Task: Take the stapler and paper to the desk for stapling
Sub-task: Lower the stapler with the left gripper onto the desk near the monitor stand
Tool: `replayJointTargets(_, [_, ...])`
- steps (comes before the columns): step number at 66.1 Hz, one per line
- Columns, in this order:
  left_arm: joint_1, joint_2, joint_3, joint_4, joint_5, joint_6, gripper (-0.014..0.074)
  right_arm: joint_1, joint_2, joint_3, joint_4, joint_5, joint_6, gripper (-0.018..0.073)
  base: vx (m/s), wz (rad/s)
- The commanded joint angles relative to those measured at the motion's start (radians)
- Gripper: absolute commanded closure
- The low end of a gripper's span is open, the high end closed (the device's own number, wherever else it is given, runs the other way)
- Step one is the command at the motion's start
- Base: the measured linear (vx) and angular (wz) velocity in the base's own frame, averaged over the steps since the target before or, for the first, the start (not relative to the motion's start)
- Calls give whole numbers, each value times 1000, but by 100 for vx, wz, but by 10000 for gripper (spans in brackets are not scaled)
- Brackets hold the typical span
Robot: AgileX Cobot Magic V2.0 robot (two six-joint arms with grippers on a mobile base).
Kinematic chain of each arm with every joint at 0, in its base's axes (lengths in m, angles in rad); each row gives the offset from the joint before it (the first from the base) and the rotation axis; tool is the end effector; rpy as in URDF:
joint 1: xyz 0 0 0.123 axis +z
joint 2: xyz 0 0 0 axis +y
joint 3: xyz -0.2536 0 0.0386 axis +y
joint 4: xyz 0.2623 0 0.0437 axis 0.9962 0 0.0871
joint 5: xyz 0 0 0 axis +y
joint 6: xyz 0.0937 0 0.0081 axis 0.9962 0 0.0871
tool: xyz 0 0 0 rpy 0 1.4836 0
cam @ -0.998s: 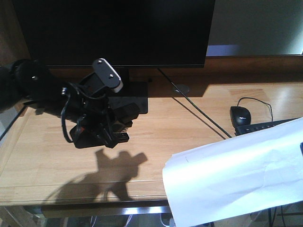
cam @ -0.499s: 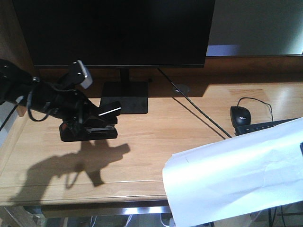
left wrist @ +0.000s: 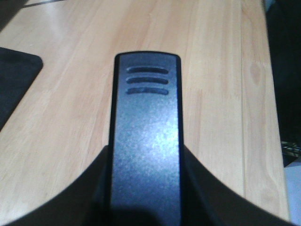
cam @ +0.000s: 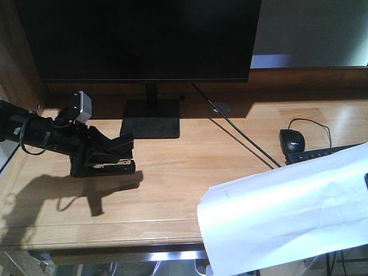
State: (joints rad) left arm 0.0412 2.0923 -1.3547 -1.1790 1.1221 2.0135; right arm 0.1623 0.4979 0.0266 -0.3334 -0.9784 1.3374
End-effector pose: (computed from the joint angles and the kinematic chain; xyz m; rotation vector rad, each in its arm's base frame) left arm 0.3990 -0.0620 0.1292 1.3631 1.7987 -0.8156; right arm 0.1176 0.0451 0.2290 0.3003 1.1324 1.3144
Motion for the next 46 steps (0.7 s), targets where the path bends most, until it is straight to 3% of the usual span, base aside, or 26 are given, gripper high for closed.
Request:
replayJointTargets(1, [-2, -19, -69, -101, 75, 13, 603, 2, 4, 3, 17, -59, -5, 564, 0, 0])
replayJointTargets(22, [-17, 66, -104, -94, 78, 24, 577, 2, 4, 3, 17, -59, -5, 564, 0, 0])
replayJointTargets(46, [-33, 97, -104, -92, 11, 40, 426, 2, 4, 3, 17, -59, -5, 564, 0, 0])
